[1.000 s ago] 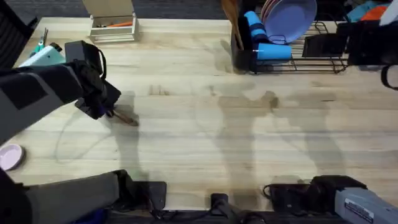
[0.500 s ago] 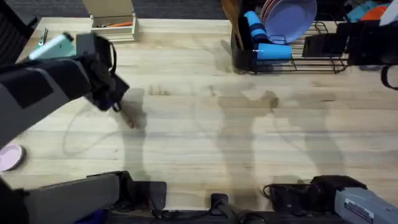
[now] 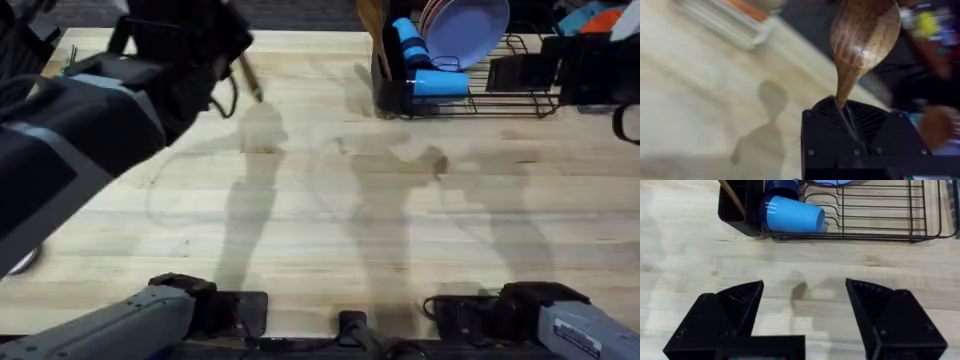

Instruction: Pick up the spoon on the table one by one and put them onto the rack

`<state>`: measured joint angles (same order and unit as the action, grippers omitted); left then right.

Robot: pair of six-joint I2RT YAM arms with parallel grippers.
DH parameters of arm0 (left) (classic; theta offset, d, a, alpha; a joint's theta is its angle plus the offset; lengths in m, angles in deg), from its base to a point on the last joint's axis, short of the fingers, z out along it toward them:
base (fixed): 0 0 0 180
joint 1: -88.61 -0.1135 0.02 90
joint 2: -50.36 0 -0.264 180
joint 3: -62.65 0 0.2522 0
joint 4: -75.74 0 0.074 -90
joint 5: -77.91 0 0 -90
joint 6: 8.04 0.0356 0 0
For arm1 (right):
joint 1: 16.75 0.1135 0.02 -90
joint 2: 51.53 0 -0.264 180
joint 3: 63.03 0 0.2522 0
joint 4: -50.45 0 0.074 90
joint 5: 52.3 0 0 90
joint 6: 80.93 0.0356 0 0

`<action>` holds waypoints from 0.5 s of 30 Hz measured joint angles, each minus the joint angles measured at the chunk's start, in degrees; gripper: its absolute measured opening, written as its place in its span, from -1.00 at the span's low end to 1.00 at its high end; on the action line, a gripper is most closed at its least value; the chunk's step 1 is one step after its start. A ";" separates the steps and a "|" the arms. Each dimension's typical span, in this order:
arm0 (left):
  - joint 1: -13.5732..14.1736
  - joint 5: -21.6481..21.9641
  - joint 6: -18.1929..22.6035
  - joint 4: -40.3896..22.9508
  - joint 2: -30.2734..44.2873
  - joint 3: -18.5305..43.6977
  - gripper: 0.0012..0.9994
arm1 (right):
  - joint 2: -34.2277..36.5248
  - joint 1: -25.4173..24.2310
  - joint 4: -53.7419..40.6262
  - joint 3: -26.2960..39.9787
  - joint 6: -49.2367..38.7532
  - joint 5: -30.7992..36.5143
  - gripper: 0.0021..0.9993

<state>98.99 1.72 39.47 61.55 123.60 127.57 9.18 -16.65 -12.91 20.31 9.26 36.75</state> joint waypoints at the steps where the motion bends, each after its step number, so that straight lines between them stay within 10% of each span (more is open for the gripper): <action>1: 1.18 -0.45 -0.01 2.02 0.00 0.00 -0.92 | 0.00 0.00 -0.02 0.00 0.00 0.00 0.99; 8: 7.58 -3.33 1.08 13.52 0.00 0.00 -0.92 | 0.00 0.00 -0.02 0.00 0.00 0.00 0.99; 15: 13.04 -9.44 15.15 18.25 0.00 0.00 -0.92 | 0.00 0.00 -0.02 0.00 0.00 0.00 0.99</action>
<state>112.02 -7.72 54.63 79.80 123.60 127.57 9.18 -16.65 -12.93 20.31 9.26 36.75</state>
